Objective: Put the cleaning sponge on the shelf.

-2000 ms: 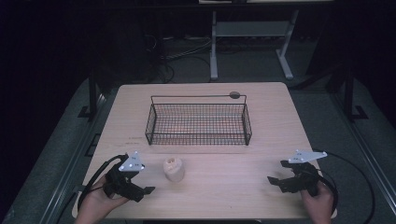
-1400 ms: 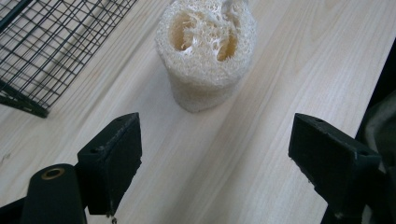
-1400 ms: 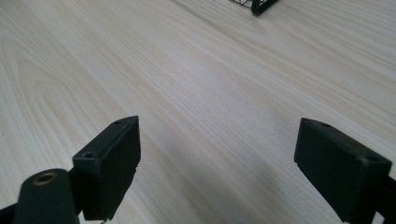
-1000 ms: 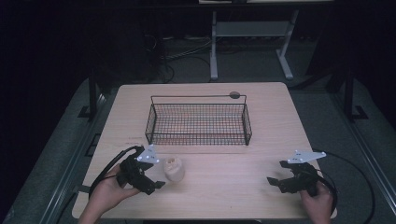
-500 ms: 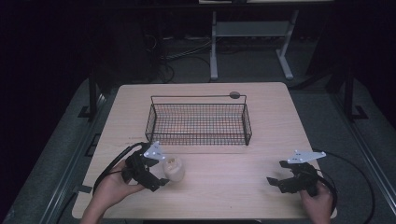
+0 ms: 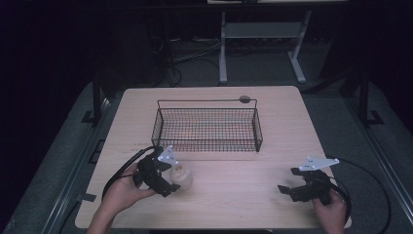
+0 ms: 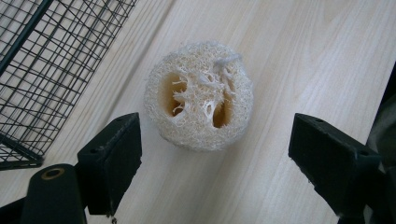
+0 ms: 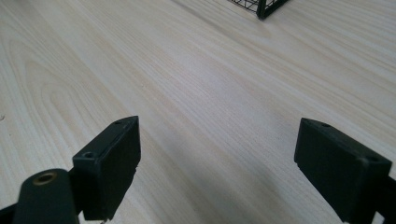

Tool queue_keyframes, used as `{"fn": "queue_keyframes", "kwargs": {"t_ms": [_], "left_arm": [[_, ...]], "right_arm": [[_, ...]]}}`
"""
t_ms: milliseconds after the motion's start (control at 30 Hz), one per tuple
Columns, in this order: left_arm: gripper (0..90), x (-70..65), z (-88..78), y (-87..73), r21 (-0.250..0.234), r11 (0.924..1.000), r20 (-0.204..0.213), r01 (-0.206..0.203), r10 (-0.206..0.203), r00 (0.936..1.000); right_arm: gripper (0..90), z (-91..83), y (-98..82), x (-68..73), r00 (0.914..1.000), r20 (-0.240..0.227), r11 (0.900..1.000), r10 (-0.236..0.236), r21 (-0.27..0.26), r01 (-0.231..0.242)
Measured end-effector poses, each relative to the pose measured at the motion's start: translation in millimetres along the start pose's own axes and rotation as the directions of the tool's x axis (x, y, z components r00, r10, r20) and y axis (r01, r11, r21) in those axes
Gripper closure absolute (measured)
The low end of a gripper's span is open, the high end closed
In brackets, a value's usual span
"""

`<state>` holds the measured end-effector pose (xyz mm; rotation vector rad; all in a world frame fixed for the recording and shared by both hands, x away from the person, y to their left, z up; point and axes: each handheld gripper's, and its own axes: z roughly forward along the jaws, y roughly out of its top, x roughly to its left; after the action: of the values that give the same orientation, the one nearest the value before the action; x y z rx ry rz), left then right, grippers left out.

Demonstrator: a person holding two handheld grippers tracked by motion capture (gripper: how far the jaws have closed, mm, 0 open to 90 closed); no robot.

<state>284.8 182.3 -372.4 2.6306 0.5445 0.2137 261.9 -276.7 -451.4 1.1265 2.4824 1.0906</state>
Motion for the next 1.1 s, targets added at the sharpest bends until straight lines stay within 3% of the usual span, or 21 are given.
{"fn": "queue_keyframes", "kwargs": {"t_ms": [1100], "left_arm": [[16.6,7.6,18.5,18.1,0.058,0.9982,0.014,-0.01,0.009,0.9999]], "right_arm": [[14.2,1.3,1.0,1.5,0.9999,-0.012,1.0,-0.01,0.004,0.01]]}}
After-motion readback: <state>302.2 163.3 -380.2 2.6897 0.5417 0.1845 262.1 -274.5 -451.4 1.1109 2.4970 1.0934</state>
